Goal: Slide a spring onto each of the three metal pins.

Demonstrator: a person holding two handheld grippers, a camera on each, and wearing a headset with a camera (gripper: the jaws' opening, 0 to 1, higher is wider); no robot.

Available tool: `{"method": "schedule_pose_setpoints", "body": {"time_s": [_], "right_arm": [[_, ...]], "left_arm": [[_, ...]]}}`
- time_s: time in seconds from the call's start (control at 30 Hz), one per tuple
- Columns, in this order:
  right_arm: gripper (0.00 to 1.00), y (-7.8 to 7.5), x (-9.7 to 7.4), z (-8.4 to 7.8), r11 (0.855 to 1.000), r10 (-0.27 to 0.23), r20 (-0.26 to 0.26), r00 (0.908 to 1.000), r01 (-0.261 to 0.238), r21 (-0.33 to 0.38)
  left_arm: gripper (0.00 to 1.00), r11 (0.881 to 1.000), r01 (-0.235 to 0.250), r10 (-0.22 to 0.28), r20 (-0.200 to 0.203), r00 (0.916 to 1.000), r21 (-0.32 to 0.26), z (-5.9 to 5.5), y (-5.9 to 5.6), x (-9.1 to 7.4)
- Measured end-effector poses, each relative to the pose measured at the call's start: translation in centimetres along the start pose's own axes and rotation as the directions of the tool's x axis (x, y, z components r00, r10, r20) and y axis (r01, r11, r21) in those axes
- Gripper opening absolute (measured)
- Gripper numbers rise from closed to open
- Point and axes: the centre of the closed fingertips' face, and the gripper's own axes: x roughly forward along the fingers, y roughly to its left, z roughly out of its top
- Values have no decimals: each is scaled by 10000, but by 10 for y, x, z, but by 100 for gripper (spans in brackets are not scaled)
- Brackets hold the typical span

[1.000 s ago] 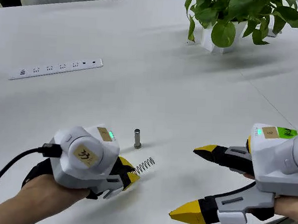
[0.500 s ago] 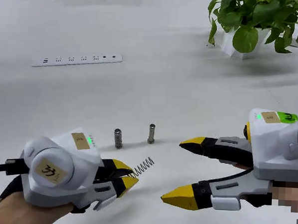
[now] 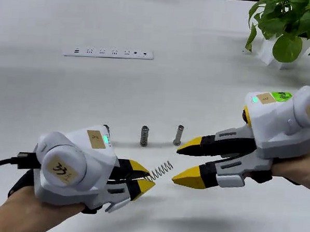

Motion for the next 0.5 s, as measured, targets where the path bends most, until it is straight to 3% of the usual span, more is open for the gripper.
{"method": "schedule_pose_setpoints", "body": {"time_s": [0.1, 0.37, 0.5], "right_arm": [[31, -6, 2, 0, 9989, 396, -225, 9990, -401, -255], [24, 12, 6, -3, 9868, 1566, -850, 9840, -1595, -285], [20, 21, 10, -3, 9821, 1824, -986, 9783, -1861, -294]], "left_arm": [[10, 9998, 175, -175, 20, 9998, 92, -1, -3, -3], [10, 9971, 492, -502, 160, 9986, 586, -1, -10, -12], [10, 9957, 573, -597, 310, 9977, 728, 2, -11, -14]]}}
